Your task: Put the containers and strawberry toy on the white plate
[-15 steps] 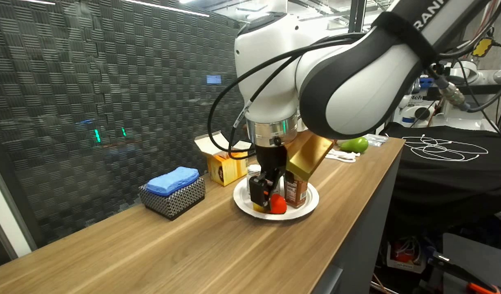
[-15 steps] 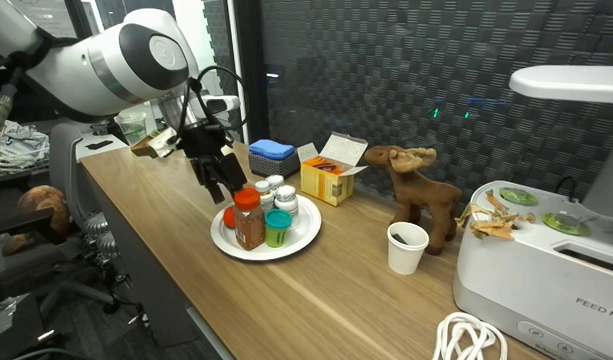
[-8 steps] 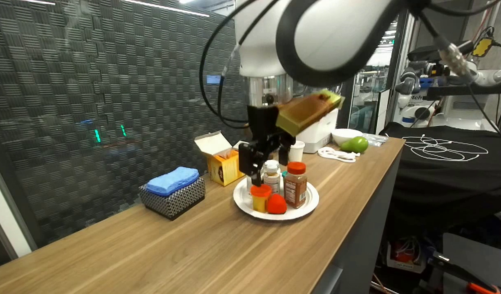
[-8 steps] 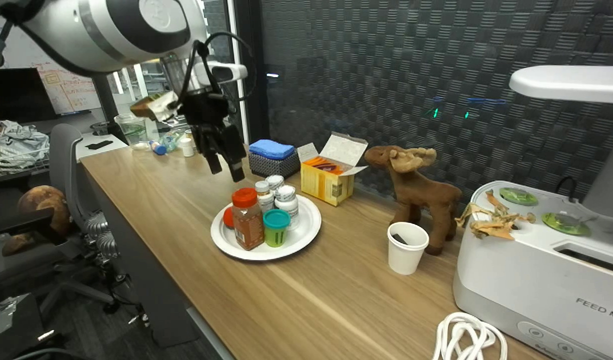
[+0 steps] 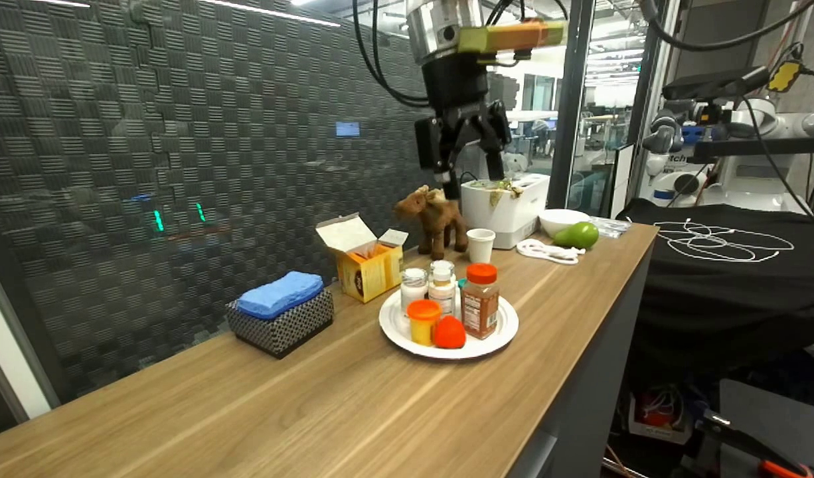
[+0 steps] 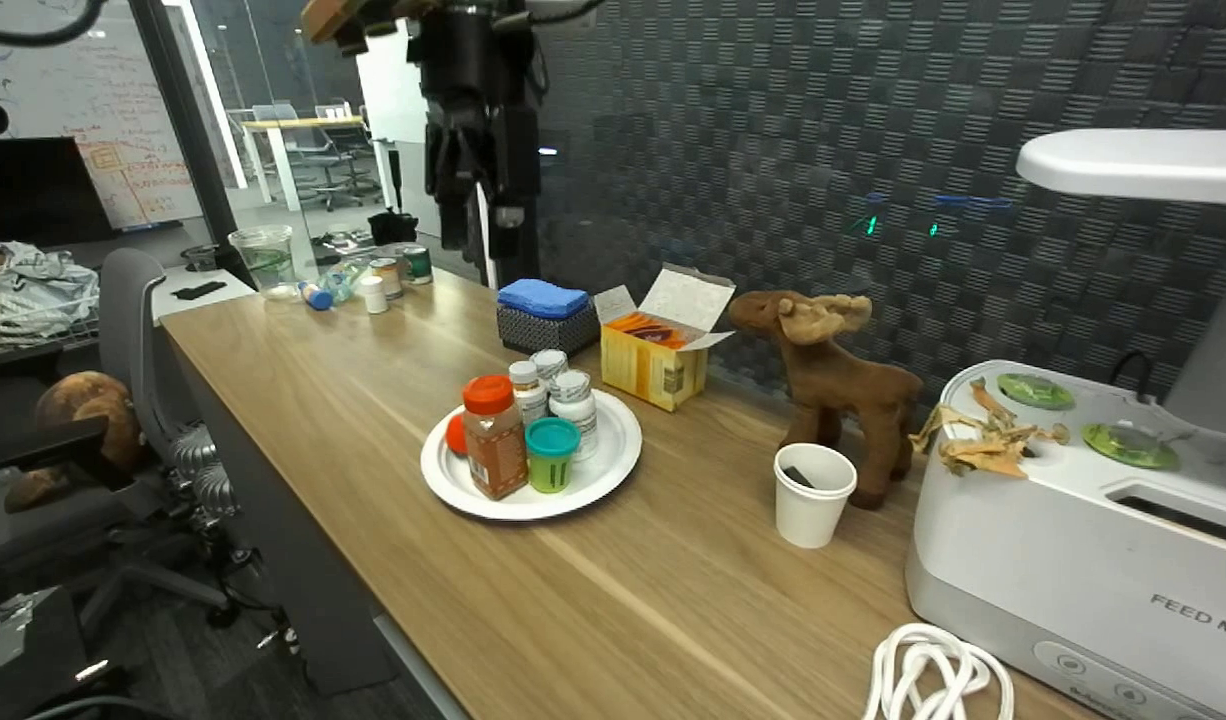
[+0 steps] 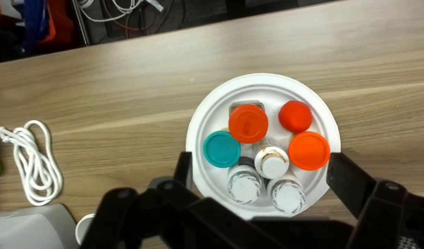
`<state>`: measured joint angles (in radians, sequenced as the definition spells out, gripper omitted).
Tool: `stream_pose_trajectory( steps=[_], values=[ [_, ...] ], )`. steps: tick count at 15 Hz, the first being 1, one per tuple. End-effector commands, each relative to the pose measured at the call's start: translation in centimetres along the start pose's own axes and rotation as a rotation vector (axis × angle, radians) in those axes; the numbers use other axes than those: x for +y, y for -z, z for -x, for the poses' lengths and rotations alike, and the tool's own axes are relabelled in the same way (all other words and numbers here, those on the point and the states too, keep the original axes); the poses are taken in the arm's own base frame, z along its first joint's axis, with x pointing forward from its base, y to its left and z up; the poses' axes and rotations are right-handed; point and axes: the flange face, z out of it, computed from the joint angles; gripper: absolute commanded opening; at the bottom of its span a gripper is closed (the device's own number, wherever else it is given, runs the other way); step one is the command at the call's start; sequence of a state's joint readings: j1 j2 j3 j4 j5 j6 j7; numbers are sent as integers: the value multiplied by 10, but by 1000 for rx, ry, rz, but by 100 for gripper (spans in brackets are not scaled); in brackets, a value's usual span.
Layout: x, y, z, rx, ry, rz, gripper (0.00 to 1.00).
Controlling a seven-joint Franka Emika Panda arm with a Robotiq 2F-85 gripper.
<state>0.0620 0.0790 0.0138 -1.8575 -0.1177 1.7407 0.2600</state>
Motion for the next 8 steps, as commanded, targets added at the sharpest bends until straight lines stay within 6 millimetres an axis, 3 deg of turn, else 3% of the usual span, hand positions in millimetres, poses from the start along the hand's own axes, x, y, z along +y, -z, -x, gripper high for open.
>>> stream_pose_trajectory(
  steps=[1,4,5,8],
  values=[
    [16,52,1,-27,30,-38,100],
    [7,74,19,1,110,-46,100],
    [15,57,8,-12,60,-26,100],
    [6,67,15,3,92,-26,100]
  ],
)
